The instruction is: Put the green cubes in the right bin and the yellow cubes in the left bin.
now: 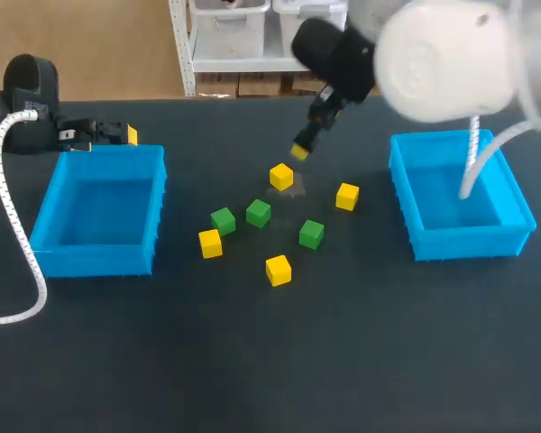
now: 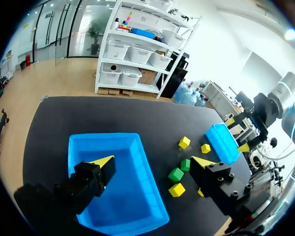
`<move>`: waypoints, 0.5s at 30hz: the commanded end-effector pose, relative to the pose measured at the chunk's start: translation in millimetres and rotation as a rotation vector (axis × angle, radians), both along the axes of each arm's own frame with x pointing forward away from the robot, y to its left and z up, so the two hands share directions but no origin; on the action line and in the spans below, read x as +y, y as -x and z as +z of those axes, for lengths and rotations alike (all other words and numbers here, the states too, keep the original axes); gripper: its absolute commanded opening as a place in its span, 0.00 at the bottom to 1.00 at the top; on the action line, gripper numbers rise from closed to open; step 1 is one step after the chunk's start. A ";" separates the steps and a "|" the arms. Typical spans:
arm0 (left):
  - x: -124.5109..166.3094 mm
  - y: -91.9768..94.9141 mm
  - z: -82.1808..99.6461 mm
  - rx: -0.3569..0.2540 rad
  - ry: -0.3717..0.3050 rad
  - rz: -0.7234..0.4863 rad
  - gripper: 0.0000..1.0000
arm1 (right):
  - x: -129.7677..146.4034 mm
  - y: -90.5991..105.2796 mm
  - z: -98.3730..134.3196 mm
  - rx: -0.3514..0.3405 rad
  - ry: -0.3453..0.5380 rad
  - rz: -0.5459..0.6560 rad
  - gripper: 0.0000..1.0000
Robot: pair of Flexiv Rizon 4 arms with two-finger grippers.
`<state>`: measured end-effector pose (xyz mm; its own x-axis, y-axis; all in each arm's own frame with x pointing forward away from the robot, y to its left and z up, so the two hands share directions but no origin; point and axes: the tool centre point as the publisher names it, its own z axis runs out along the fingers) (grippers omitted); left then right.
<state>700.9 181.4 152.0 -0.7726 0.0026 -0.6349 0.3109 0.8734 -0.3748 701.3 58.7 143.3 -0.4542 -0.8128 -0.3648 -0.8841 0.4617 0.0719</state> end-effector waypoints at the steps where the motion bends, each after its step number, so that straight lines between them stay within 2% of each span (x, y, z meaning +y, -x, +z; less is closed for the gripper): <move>1: 1.8 0.2 -1.6 -0.005 0.007 -0.004 1.00 | 18.7 0.4 -17.3 -0.007 0.035 0.013 1.00; 8: 1.8 0.2 -1.6 -0.005 0.007 -0.004 1.00 | 37.4 1.2 -31.5 -0.070 0.172 0.074 1.00; 15: 1.8 0.2 -1.6 -0.005 0.007 -0.004 1.00 | 52.1 10.0 -51.6 -0.048 0.201 0.109 1.00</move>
